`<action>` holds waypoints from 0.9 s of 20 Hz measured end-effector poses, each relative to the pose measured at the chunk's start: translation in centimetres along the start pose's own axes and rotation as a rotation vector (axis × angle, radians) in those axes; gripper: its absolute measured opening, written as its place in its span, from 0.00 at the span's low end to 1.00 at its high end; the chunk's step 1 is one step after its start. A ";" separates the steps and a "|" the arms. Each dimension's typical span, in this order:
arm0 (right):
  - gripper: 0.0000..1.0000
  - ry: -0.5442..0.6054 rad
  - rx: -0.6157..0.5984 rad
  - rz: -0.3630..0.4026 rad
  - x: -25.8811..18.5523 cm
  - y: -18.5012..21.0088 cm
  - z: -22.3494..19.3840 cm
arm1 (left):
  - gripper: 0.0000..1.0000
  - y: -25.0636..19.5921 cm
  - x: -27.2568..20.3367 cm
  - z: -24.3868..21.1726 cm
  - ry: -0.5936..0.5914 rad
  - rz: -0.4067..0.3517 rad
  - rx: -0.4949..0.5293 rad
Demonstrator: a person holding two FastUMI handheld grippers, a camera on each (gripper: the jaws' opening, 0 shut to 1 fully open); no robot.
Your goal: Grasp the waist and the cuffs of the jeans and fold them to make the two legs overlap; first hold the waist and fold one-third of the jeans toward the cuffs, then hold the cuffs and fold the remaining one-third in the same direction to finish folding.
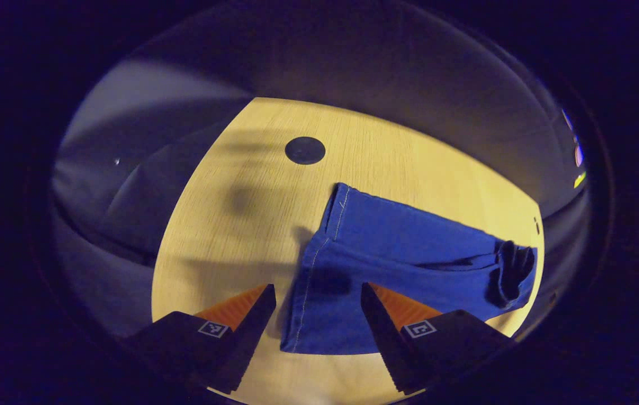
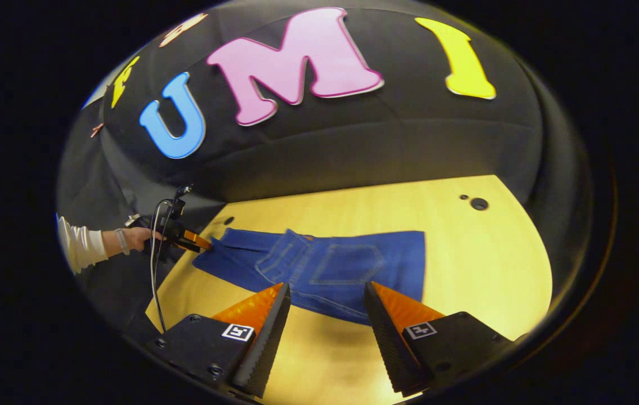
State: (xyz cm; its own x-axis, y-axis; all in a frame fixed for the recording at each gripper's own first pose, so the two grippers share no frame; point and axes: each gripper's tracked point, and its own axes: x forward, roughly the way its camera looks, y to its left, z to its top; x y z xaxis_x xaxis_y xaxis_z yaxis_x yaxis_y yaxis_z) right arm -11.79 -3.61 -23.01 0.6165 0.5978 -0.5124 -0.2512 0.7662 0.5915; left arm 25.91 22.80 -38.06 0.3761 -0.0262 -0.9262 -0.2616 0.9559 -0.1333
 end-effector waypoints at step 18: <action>0.82 0.031 0.059 0.001 -0.5 -2.9 0.4 | 0.16 -3.7 1.6 0.1 0.092 -0.018 0.161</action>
State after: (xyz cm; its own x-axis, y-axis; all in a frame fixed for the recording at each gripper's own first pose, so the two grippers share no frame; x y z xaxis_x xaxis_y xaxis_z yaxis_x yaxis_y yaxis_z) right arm -11.06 -6.30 -24.21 0.5929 0.6064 -0.5299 -0.2068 0.7506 0.6275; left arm 27.54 19.28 -39.06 0.2948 -0.0637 -0.9534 -0.1073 0.9893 -0.0993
